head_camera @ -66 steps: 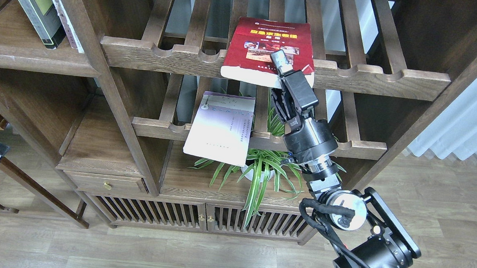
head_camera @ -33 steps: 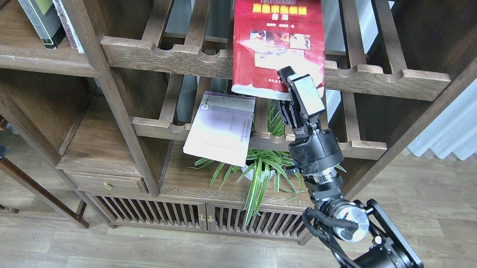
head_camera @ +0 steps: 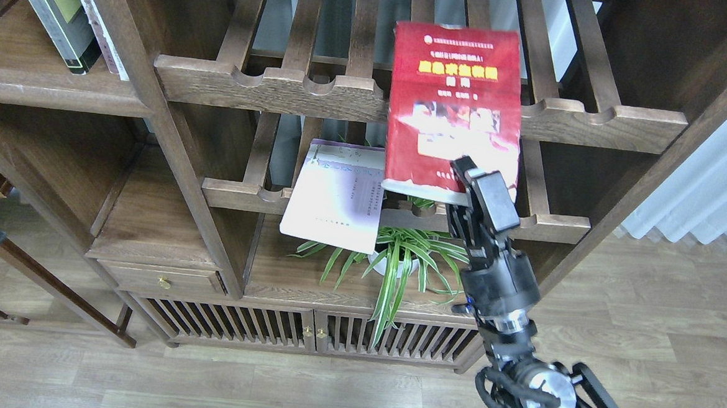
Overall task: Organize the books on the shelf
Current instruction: 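Pull the red book down off the upper shelf with the right gripper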
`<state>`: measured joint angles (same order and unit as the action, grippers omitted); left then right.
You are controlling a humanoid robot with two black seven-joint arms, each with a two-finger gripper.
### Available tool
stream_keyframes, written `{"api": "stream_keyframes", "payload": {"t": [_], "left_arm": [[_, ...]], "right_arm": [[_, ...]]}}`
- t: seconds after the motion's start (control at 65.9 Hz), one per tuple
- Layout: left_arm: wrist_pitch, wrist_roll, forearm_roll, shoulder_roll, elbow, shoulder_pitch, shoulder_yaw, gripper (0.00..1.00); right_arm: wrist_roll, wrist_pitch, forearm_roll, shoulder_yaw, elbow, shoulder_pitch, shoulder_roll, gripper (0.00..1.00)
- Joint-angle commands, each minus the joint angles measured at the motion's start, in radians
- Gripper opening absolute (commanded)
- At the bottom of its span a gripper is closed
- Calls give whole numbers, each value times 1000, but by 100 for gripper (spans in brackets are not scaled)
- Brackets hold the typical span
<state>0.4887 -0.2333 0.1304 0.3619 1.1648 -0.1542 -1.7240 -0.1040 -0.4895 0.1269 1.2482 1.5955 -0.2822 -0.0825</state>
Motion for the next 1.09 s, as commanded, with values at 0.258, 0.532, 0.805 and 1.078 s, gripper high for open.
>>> {"api": "stream_keyframes", "payload": {"t": [0.258, 0.532, 0.805, 1.078], "left_arm": [[0, -6, 0, 0, -4, 15, 11, 97], [0, 0, 0, -1, -4, 12, 11, 97], [0, -6, 0, -3, -4, 13, 12, 97], [0, -3, -43, -4, -4, 9, 110, 97]], "right_arm": [[0, 1, 94, 48, -22, -141, -112, 4], [1, 1, 163, 88, -54, -210, -183, 4], [3, 1, 261, 105, -126, -250, -299, 4], [4, 1, 261, 60, -200, -244, -295, 4]]}}
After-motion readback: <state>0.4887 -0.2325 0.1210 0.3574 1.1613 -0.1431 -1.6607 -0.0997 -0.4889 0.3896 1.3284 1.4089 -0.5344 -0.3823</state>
